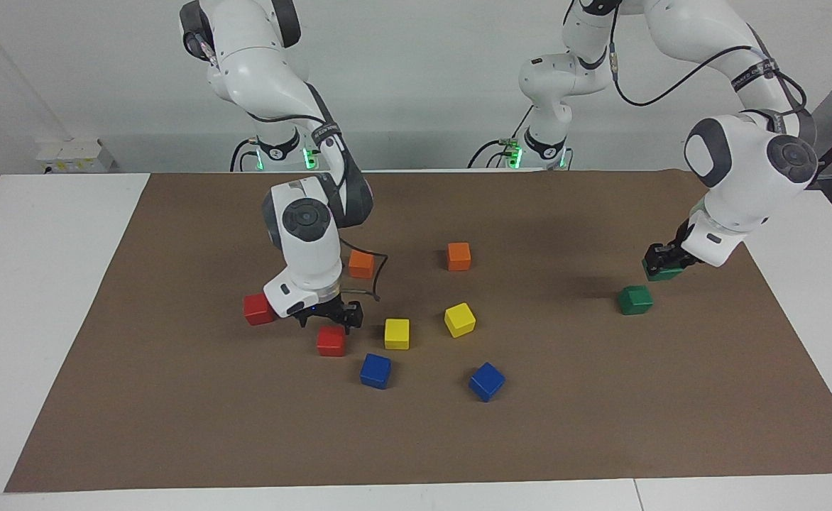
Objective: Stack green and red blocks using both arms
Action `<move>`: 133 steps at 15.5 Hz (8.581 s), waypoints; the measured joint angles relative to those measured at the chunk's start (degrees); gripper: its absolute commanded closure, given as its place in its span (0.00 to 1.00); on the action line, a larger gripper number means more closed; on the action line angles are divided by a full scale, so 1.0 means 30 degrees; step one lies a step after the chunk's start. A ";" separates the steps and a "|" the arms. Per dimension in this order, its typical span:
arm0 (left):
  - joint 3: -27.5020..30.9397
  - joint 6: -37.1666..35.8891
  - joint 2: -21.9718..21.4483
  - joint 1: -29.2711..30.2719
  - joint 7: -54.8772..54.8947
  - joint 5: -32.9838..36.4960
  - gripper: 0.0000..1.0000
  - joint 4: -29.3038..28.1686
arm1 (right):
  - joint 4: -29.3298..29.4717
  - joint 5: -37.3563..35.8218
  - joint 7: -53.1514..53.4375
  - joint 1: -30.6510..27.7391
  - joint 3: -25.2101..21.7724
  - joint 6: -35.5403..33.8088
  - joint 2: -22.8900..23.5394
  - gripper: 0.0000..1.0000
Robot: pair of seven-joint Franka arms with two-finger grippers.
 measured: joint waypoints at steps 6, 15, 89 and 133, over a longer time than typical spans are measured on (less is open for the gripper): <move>-0.0182 0.1497 -0.0001 0.0000 0.0116 -0.0231 1.00 -0.0850 | 0.0003 -0.0209 0.0000 0.0004 0.0014 0.0767 0.0320 0.00; -0.0208 0.3975 -0.0001 -0.0003 -0.0249 -0.0321 1.00 -0.2544 | -0.0013 -0.0209 -0.0004 0.0023 0.0071 0.2127 0.0731 0.00; -0.0373 -0.7936 -0.2347 -0.0971 -0.0626 -0.0366 0.00 0.5514 | -0.9923 0.2730 -1.2835 -0.5028 0.0120 0.4548 -0.6988 0.00; -0.0504 -0.6943 -0.3661 -0.1403 -0.1722 -0.0366 0.00 0.3794 | 0.0841 0.2737 -1.1039 -0.5740 -0.1356 -1.2652 -1.0061 0.00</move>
